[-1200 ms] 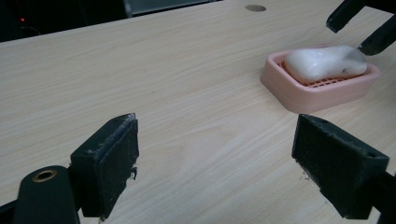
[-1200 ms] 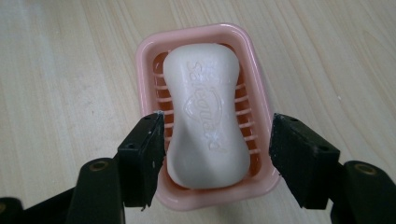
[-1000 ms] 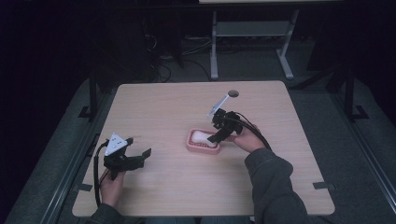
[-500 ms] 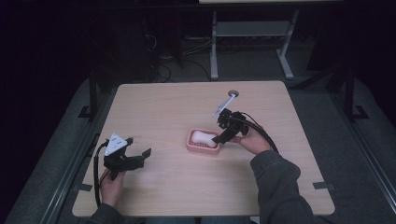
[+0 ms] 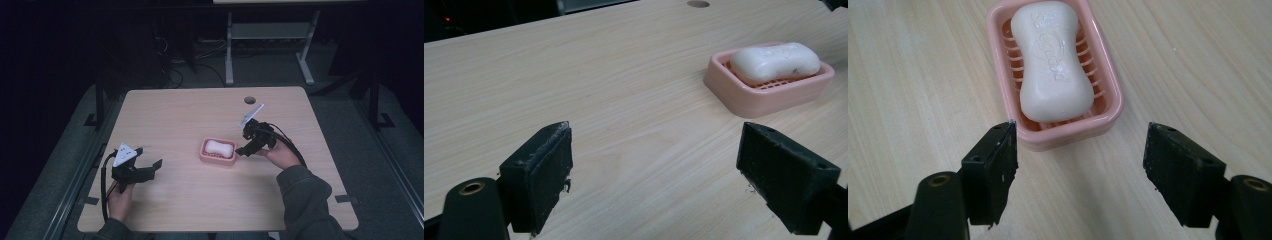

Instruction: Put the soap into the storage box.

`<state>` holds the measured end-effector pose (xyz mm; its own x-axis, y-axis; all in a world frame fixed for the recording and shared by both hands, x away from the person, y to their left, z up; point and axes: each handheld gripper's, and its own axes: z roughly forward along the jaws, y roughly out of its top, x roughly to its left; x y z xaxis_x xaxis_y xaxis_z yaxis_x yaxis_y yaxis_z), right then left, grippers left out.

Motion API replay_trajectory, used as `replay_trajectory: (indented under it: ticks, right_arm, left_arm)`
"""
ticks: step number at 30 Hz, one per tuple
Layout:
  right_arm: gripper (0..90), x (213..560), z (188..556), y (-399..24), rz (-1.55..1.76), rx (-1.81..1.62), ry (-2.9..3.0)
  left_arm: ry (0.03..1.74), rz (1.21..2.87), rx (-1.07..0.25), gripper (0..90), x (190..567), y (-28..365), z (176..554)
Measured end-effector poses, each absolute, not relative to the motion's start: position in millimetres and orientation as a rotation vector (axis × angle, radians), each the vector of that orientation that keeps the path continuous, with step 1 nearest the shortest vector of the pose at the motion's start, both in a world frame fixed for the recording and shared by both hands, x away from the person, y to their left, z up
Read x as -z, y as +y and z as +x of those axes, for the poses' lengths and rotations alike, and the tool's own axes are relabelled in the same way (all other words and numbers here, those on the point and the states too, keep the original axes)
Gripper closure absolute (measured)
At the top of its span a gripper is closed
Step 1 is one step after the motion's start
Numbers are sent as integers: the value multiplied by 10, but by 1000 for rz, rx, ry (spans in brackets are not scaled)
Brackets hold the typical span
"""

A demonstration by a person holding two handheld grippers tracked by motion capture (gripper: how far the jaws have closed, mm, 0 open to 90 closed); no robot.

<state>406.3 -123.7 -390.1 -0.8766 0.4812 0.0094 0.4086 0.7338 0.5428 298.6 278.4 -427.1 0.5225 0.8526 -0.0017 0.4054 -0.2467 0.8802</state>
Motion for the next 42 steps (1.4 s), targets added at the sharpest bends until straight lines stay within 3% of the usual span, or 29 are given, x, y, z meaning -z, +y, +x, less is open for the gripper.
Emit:
replay_trajectory:
  ticks: [42]
  right_arm:
    - [279, 4023, 3690, -1828, 877, -864, 2756]
  left_arm:
    - [1031, 1854, -626, 146, 4267, 2765, 2983]
